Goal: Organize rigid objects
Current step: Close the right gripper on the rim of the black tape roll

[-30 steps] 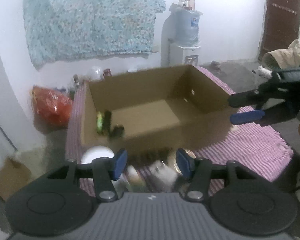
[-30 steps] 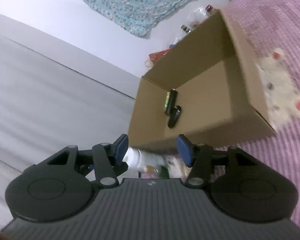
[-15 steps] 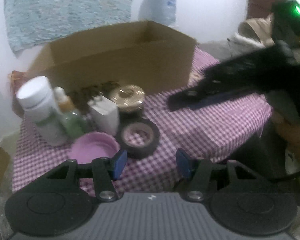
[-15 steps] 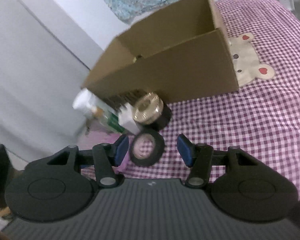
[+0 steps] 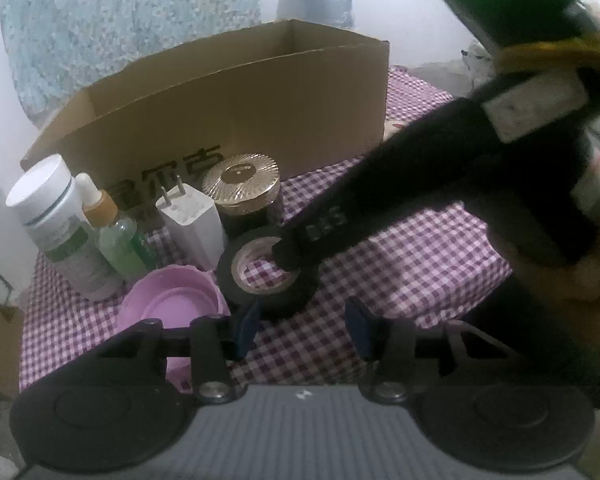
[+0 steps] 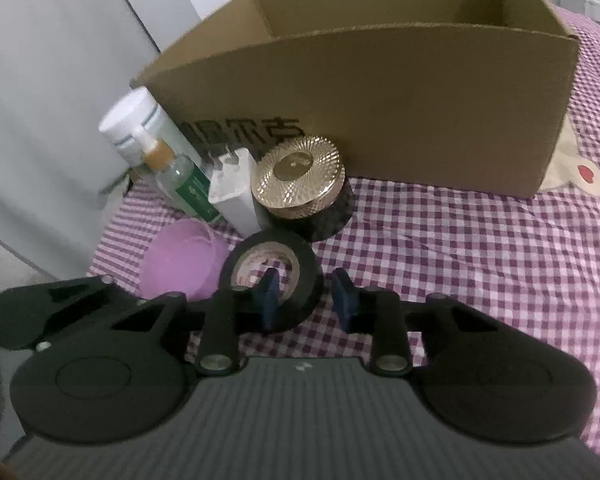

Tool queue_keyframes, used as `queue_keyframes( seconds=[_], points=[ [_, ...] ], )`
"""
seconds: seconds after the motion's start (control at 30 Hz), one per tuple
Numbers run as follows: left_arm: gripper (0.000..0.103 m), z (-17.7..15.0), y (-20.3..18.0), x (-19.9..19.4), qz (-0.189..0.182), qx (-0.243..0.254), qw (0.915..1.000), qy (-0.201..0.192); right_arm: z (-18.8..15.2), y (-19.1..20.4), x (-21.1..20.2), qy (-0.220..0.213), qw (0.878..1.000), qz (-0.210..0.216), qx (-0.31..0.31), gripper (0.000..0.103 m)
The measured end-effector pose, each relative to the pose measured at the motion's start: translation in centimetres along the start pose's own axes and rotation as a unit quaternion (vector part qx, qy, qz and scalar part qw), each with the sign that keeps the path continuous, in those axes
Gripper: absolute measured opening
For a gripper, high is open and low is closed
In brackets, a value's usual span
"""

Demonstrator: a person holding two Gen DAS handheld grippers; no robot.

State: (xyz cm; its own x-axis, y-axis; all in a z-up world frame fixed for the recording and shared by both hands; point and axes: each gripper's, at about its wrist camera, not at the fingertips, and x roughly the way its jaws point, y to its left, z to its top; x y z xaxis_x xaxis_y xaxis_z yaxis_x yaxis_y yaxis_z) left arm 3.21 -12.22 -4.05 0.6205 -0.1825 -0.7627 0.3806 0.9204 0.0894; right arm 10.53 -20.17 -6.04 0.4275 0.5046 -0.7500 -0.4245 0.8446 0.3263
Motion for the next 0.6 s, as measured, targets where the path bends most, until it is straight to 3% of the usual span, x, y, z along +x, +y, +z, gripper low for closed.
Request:
queue_keyframes(
  seconds=[0.33, 0.6],
  points=[
    [0.05, 0.0, -0.7, -0.1, -0.001, 0.011, 0.9999, -0.005, 0.1, 1.0, 0.2, 0.002, 0.999, -0.014, -0.038, 0.021],
    [0.05, 0.8, -2.3, 0.5, -0.034, 0.021, 0.9991, -0.011, -0.8, -0.2, -1.3, 0.0, 0.999, -0.025, -0.034, 0.02]
  ],
)
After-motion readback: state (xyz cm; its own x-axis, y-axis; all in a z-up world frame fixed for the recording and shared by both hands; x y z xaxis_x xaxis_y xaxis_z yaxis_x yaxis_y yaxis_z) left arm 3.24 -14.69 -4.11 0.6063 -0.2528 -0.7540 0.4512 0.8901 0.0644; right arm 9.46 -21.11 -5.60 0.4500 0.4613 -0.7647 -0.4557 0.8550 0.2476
